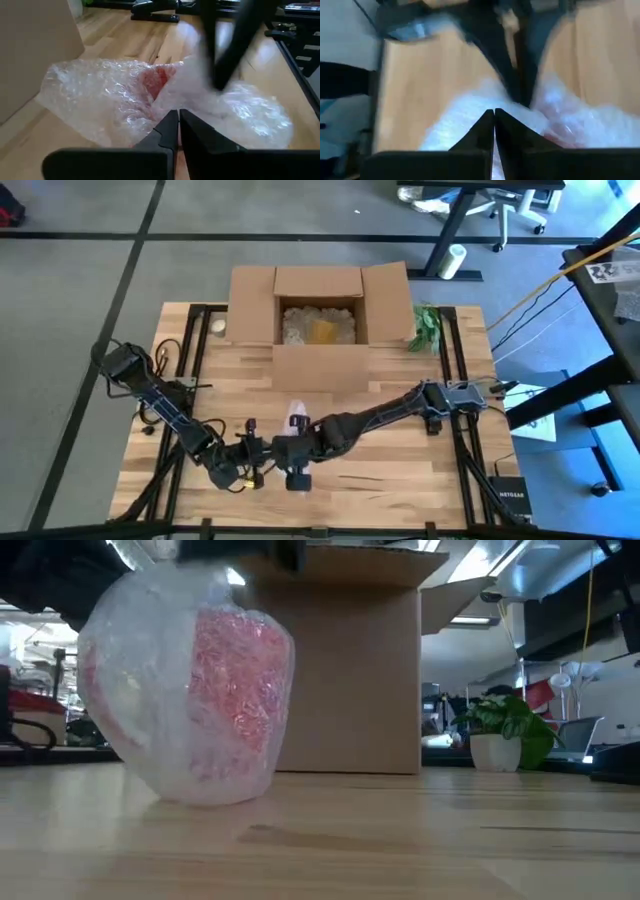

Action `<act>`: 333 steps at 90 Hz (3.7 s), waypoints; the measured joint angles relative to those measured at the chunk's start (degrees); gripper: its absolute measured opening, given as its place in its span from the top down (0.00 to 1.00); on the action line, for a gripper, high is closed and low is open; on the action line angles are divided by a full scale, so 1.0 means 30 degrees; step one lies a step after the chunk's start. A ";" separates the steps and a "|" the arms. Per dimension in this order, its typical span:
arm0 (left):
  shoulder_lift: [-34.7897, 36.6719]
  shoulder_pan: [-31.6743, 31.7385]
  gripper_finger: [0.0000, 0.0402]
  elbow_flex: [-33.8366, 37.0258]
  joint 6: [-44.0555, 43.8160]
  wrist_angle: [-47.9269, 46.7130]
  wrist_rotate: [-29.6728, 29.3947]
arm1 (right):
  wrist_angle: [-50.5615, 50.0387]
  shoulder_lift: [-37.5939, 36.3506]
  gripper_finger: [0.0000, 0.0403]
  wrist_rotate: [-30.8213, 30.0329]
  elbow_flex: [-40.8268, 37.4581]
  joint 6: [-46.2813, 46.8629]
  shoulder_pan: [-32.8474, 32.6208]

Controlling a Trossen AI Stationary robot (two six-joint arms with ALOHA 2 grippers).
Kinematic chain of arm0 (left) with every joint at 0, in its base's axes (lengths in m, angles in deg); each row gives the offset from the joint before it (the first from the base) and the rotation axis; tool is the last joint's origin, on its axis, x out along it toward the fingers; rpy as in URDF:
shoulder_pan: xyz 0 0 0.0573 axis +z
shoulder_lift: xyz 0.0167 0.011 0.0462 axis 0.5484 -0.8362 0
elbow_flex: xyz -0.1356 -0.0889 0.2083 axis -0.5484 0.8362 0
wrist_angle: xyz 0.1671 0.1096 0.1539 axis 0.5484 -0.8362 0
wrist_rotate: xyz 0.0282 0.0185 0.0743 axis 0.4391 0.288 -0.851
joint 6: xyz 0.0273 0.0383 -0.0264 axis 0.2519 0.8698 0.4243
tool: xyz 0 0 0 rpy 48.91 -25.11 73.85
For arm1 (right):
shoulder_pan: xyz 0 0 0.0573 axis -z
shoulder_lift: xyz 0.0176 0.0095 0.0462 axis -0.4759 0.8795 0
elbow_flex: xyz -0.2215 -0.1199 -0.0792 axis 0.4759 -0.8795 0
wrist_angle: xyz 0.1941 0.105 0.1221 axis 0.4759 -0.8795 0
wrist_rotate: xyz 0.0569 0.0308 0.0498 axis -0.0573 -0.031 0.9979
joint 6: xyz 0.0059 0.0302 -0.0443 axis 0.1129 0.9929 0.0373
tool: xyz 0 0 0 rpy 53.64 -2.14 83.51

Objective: Wrap mug
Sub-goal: Wrap the red mug with the transparent bubble wrap

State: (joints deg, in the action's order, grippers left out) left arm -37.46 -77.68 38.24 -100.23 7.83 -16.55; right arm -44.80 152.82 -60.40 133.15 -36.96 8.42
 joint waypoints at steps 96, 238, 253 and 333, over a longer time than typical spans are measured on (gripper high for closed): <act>0.0925 -0.4743 1.00 0.0029 -0.8673 -0.4838 -0.0581 | 0.6168 0.0256 1.00 -0.0532 -0.4188 0.7706 0.2917; 0.0005 -0.2422 1.00 0.0000 -0.9574 -0.8202 -0.5331 | 0.2537 -0.0369 1.00 -0.5218 -0.0272 0.5317 0.1859; 0.0118 -0.2660 1.00 0.0006 -0.9477 -0.8129 -0.5353 | -0.2683 -0.0465 1.00 -0.6504 0.0369 0.6220 0.1819; 0.3033 0.0923 1.00 -0.0002 -0.2356 -0.8495 -0.0814 | -0.6145 -0.0391 1.00 -0.8183 -0.2295 1.2337 -0.1828</act>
State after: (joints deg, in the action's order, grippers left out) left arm -28.36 -74.92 38.23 -107.30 -17.66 -18.99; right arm -63.24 151.64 -84.95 126.26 0.05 2.93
